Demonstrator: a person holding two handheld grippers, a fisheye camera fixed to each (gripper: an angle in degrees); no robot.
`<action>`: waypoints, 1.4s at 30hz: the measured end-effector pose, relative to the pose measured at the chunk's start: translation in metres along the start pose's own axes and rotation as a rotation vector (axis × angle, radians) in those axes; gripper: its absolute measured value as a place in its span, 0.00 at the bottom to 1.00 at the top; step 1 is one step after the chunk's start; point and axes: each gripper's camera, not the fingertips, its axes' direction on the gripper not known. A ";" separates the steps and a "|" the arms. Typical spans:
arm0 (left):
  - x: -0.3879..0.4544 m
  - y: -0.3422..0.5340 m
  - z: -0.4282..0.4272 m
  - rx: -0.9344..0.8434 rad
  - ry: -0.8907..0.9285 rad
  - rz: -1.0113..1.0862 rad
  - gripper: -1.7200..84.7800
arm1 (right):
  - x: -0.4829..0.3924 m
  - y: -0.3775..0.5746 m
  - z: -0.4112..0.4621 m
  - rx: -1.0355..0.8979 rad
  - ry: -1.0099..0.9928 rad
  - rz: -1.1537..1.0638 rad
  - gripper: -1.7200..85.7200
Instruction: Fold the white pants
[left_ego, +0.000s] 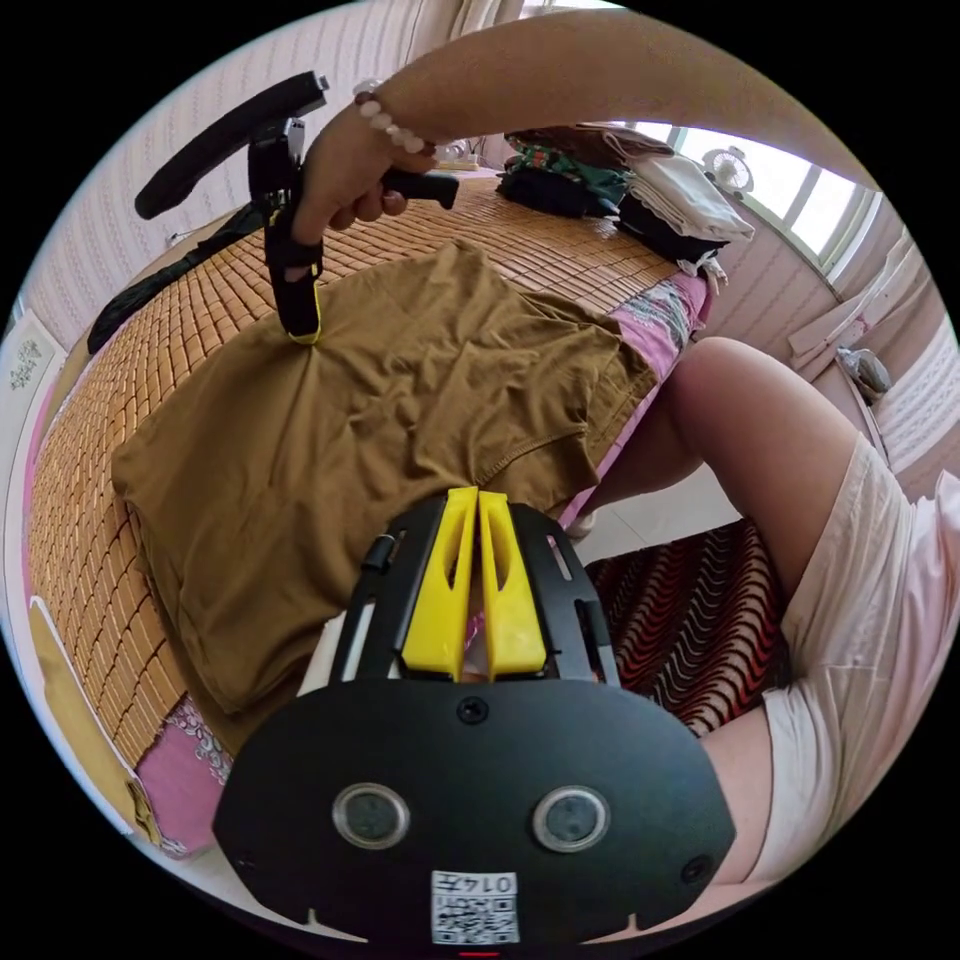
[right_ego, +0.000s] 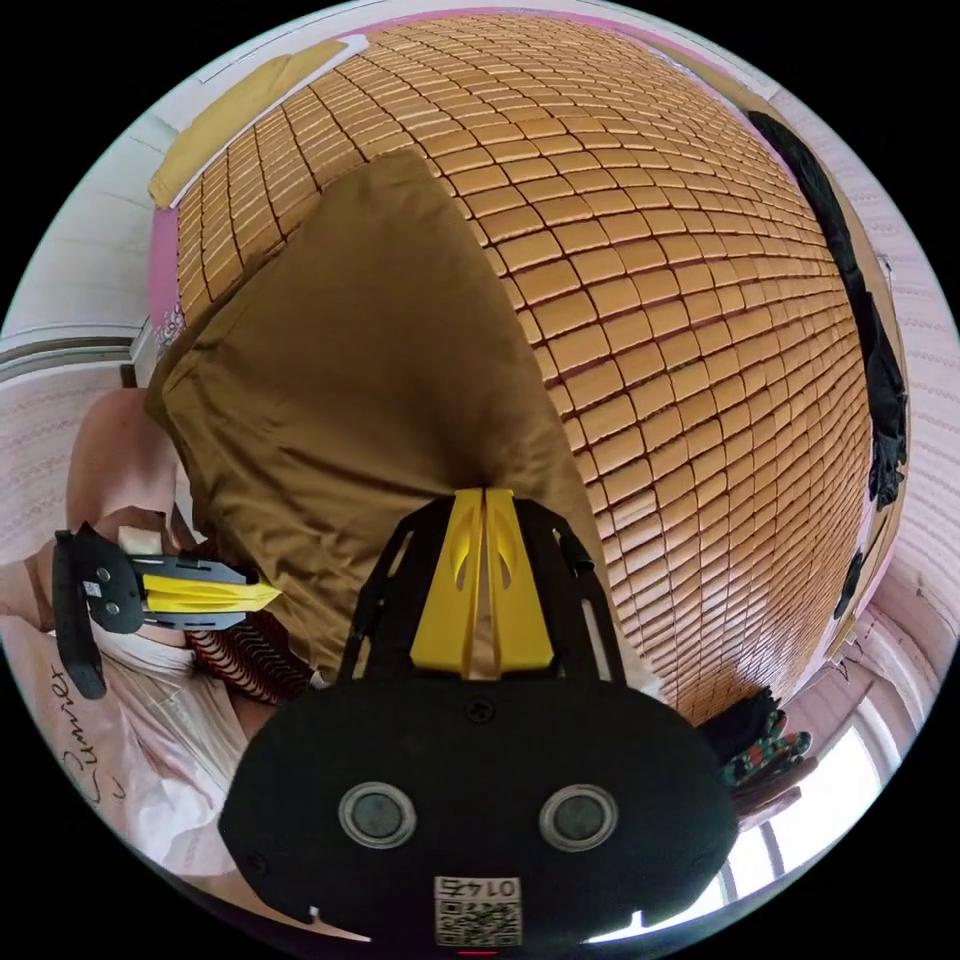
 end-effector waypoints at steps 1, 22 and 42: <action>0.002 0.001 0.001 0.003 0.005 -0.003 0.01 | -0.001 -0.004 0.000 -0.016 0.010 -0.017 0.01; 0.060 0.005 0.017 0.044 -0.067 -0.026 0.01 | 0.029 0.007 0.006 -0.085 0.045 0.019 0.01; 0.183 -0.050 0.006 0.102 -0.021 0.016 0.22 | 0.060 0.467 0.103 0.497 -0.569 0.776 0.06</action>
